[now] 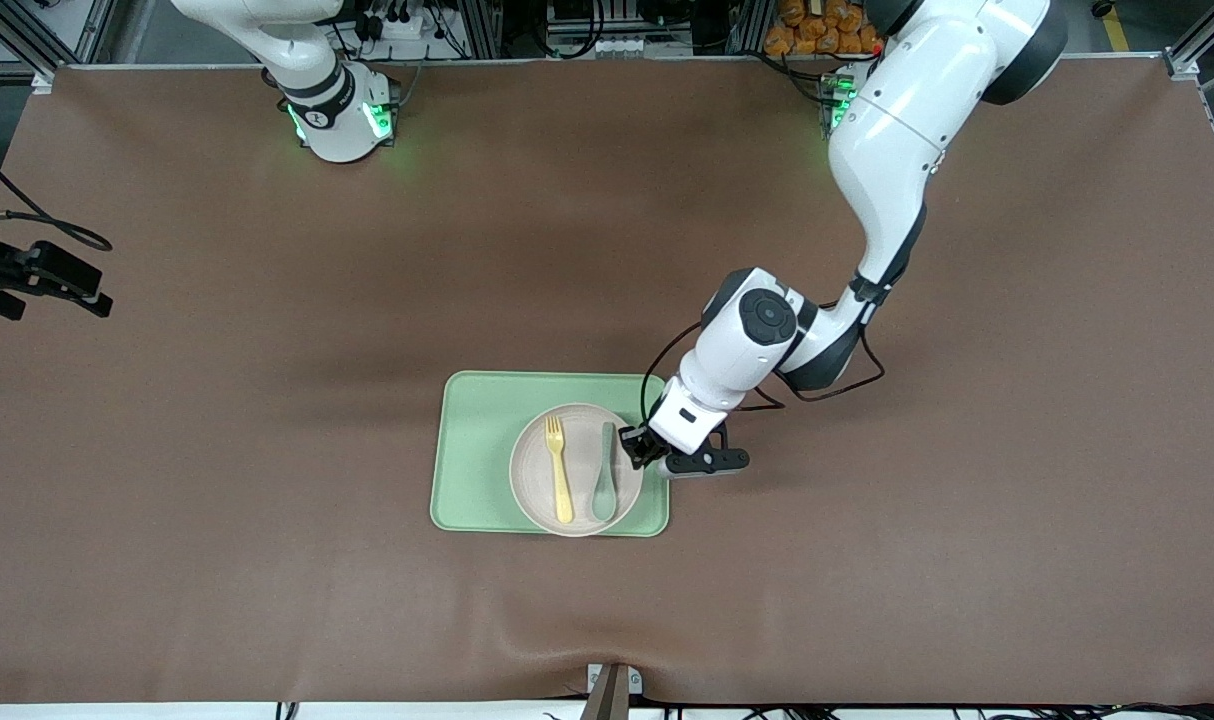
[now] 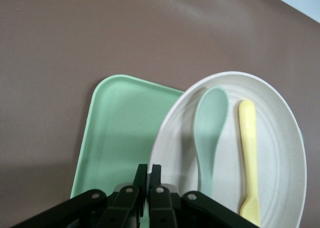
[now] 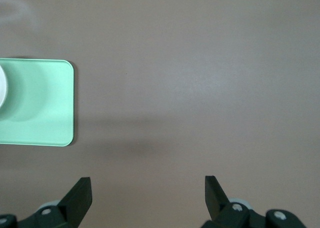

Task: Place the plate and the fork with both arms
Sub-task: 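Lower the held plate onto the green tray, then open the left gripper to release the plate rim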

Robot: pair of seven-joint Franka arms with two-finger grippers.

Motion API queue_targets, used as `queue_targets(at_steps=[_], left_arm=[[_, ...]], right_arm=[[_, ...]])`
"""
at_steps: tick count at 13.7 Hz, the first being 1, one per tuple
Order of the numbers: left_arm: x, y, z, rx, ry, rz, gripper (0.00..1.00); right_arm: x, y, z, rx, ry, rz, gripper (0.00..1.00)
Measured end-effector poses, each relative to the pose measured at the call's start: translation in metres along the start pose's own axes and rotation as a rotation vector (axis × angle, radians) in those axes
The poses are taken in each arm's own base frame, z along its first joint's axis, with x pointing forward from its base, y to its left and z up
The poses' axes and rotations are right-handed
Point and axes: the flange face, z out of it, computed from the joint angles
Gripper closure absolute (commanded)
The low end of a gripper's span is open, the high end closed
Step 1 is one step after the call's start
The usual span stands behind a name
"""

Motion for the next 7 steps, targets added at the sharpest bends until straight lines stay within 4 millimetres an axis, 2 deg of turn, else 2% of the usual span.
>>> queue_targets(at_steps=[4, 7], left_arm=[[-0.026, 0.003, 0.035, 0.043, 0.034, 0.068, 1.0], [-0.03, 0.001, 0.041, 0.048, 0.03, 0.071, 1.0]], right_arm=[[0.0, 0.002, 0.0, 0.0, 0.0, 0.004, 0.0], [0.0, 0.004, 0.0, 0.0, 0.0, 0.007, 0.0]])
